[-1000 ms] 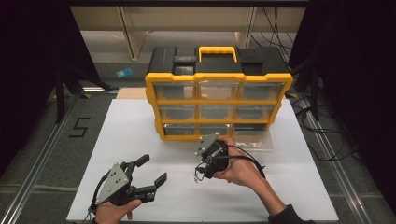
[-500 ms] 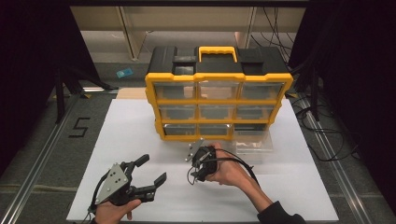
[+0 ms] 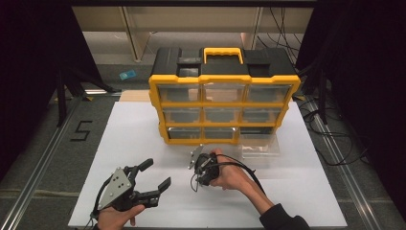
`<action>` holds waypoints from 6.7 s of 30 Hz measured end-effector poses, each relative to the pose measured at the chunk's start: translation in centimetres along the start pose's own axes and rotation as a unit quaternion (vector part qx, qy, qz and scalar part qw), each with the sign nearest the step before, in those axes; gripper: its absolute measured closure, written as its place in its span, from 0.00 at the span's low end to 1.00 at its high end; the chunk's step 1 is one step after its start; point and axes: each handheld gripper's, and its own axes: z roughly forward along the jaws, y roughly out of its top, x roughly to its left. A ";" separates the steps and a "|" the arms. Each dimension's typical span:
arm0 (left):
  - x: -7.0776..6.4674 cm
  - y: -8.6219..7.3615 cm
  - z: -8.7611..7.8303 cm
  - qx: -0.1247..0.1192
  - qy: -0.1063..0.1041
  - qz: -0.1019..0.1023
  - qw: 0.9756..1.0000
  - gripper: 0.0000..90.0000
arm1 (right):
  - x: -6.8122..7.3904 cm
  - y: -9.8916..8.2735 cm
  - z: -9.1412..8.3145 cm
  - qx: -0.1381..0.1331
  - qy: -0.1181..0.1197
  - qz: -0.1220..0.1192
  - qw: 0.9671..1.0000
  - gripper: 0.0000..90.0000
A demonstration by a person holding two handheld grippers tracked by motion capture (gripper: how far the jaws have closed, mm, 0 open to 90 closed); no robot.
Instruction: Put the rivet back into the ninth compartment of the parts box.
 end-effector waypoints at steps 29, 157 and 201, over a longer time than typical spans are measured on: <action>0.0 0.1 0.0 -0.002 0.000 0.001 1.000 0.21 | -0.5 0.1 -3.8 -0.046 0.006 0.022 0.999 0.92; -0.1 0.0 0.0 -0.002 0.000 -0.001 1.000 0.21 | -0.3 -3.9 -10.1 -0.127 -0.078 0.103 0.984 0.37; -0.1 0.0 0.0 -0.002 0.001 0.001 1.000 0.21 | 2.0 0.0 0.0 0.011 0.027 0.078 0.997 0.73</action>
